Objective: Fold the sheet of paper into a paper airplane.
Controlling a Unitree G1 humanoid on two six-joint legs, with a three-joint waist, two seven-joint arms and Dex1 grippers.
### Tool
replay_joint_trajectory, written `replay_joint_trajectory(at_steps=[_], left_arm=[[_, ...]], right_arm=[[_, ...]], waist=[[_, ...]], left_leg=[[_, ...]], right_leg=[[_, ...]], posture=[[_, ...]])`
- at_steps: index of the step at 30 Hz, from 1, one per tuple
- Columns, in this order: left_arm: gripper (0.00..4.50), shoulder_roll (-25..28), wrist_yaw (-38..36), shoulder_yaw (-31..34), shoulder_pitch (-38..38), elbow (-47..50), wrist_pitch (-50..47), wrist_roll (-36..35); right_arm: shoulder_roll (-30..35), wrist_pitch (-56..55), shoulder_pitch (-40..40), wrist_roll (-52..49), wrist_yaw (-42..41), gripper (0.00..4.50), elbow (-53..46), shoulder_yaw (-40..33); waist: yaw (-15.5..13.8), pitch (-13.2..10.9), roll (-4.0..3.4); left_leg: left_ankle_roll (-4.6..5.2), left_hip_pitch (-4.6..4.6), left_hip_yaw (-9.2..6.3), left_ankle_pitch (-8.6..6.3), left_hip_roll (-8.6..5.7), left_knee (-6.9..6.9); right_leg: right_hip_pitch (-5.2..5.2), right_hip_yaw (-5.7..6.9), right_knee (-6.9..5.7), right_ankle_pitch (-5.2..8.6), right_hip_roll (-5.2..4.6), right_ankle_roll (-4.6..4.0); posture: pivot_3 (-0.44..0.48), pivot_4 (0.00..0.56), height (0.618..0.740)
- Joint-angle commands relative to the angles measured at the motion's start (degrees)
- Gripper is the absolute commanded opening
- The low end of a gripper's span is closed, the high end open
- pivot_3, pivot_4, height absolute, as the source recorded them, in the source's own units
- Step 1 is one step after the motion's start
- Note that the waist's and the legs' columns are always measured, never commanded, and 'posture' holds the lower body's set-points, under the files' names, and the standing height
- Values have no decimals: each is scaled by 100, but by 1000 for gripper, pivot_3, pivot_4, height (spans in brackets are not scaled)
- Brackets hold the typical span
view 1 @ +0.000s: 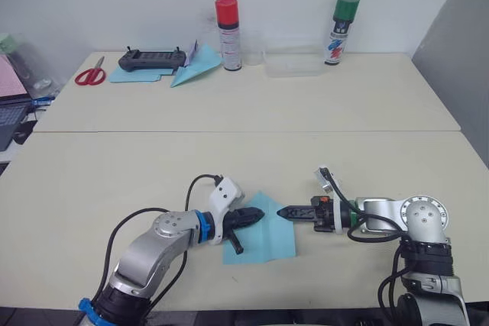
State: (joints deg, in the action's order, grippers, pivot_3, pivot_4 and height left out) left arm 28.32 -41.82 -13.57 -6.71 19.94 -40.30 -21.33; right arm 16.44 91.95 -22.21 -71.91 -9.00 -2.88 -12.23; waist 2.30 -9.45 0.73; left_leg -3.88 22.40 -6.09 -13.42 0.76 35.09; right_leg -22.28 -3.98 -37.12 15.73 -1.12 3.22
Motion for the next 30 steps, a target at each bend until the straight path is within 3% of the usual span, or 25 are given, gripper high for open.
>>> replay_joint_trajectory(at_steps=[1, 5, 14, 25, 28, 30], left_arm=[[0, 34, -26, -146, 5, -208, 88, 141], [0, 154, 23, -27, -35, -209, -39, 153], [0, 1240, -221, 242, 156, 37, -533, 51], [0, 1151, -48, 412, 373, 106, -664, -162], [0, 1135, -32, 407, 401, 88, -660, -183], [0, 1151, -41, 398, 420, 76, -641, -166]], right_arm=[[-157, -55, -210, -30, -133, 29, -130, 69], [-404, -119, -364, 64, -236, 29, -183, 272], [-702, -367, -603, 592, -644, 29, 77, 834], [-801, -971, -960, 1375, -1536, 29, 393, 1531], [-922, -1050, -1024, 1451, -1767, 615, 515, 1610], [-980, -1070, -1083, 1503, -1854, 1285, 578, 1603]], waist=[[11, 0, 0], [13, 0, -1], [172, -4, -8], [250, -5, -9], [250, -5, -9], [250, -5, -9]], left_leg=[[0, 0, 0, 0, 0, 0], [0, -1, -1, 0, 0, 1], [1, -6, 0, 0, 9, -8], [1, -10, -1, 0, 11, -11], [1, -10, -1, 0, 11, -11], [1, -11, -1, 0, 11, -11]], right_leg=[[0, 0, 0, 0, 0, 0], [1, 1, -1, 0, 0, 0], [-5, 0, -6, 1, 8, -3], [-5, 1, -10, 3, 10, -4], [-5, 1, -10, 3, 10, -5], [-4, 0, -11, 2, 10, -4]], posture=[[0, 150, 740], [0, 150, 740], [0, 150, 740], [0, 150, 740], [0, 150, 740], [0, 150, 740]])
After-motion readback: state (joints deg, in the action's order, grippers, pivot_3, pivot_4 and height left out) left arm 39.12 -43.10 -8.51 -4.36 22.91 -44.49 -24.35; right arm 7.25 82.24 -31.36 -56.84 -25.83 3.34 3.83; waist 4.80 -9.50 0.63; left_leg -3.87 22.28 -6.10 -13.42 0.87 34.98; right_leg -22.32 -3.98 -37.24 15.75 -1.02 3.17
